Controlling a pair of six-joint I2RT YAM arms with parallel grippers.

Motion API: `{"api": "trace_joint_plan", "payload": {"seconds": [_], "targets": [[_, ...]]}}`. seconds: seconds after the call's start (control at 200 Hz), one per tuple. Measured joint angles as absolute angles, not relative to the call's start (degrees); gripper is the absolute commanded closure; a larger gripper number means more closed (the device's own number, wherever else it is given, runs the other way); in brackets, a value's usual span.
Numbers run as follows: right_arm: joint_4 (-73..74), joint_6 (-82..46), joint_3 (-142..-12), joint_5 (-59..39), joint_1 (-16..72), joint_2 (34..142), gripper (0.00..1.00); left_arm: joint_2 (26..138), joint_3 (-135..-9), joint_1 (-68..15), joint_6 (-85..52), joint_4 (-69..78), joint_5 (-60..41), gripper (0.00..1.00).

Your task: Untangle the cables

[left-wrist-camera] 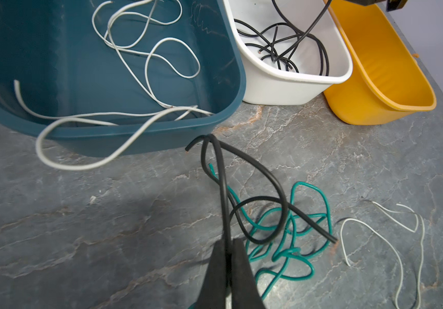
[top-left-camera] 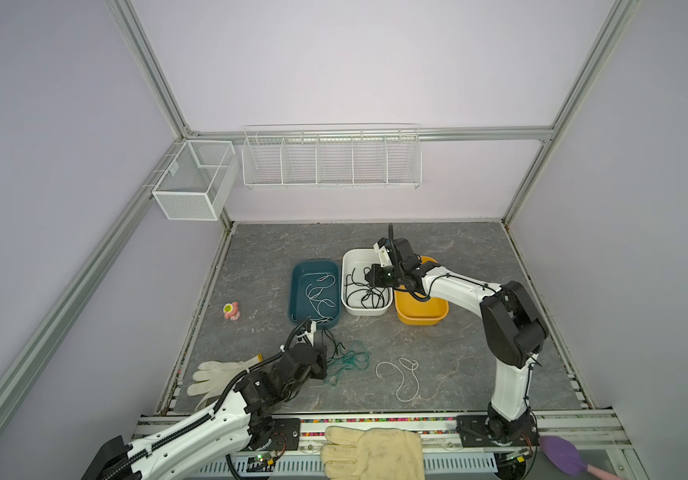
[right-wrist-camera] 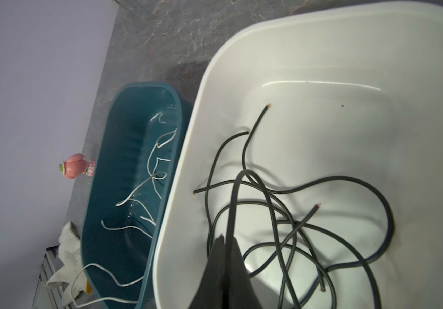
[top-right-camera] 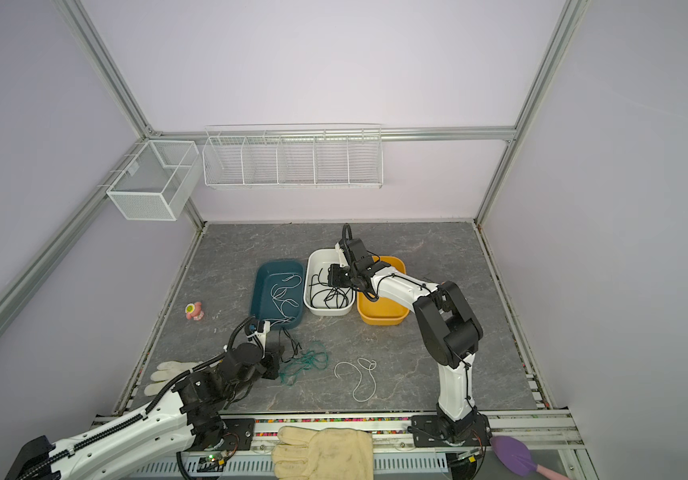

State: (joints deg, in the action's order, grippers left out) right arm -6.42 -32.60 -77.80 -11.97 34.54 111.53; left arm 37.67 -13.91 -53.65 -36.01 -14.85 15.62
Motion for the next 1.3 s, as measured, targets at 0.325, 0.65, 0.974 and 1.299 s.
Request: {"api": "trace_joint_plan", "payload": {"seconds": [0.325, 0.65, 0.974, 1.299], "targets": [[-9.8, -32.4, -80.3, -9.0, 35.2, 114.3, 0.94, 37.7, -13.9, -53.6, -36.0, -14.8, 15.6, 1.00], [-16.3, -30.5, -85.6, -5.2, 37.6, 115.2, 0.87, 37.7, -13.9, -53.6, -36.0, -14.8, 15.7, 1.00], [-21.1, -29.6, -86.4, -2.3, 38.6, 113.2, 0.70, 37.7, -13.9, -53.6, -36.0, -14.8, 15.6, 1.00], [-23.9, -29.0, -87.1, -0.5, 39.4, 107.2, 0.61, 37.6, -13.9, -53.6, -36.0, -14.8, 15.6, 1.00]]}}
